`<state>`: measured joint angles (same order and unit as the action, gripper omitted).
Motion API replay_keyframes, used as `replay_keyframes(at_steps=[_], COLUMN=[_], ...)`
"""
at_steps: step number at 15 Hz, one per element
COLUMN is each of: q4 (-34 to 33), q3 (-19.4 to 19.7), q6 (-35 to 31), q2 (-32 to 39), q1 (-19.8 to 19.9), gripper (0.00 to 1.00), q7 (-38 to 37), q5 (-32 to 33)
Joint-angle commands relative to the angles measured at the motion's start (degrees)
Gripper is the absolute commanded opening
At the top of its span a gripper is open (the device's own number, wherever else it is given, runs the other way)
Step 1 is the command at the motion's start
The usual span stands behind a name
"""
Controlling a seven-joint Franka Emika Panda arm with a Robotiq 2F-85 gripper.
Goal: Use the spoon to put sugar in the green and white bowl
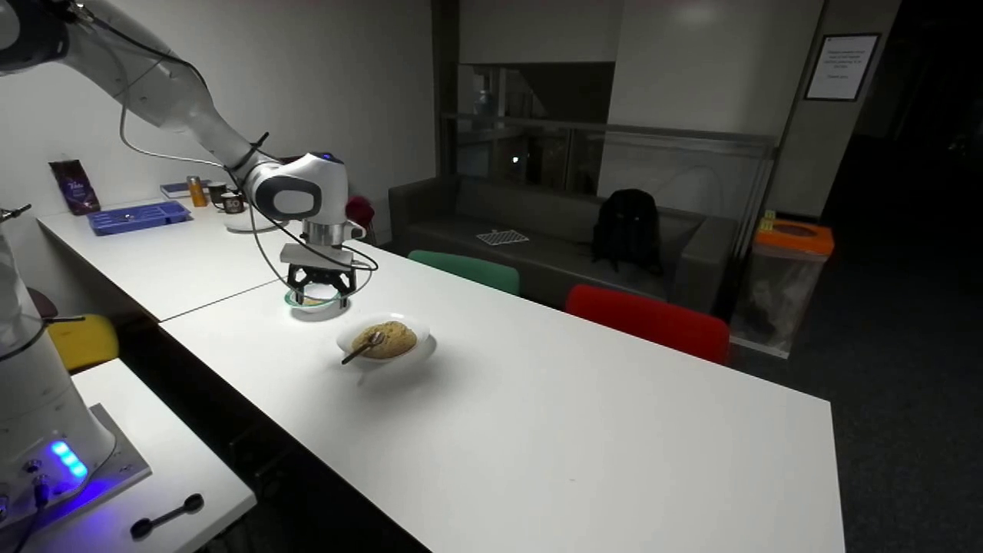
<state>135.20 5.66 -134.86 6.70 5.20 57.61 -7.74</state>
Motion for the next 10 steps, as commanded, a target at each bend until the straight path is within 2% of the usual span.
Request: replay_keyframes(at_steps=[1,4,5,8,10], q4=[-2.46,-5.20,-2.39,-4.06,-2.23], q3=[0.54,0.99,-0.15,-0.02,-0.86], q6=[-3.74,-1.01,-2.68,-2.56,-5.15], q2=[4.79,7.55,5.66,7.64,6.26], q1=[2.48,3.87,3.92,4.64,4.09], gripper=[1.00,1.00,1.00,1.00,1.00], q7=[0.42,-2.54,-0.99,-1.28,-0.54], q5=[2.79,4.43,3.25,3.52,3.61])
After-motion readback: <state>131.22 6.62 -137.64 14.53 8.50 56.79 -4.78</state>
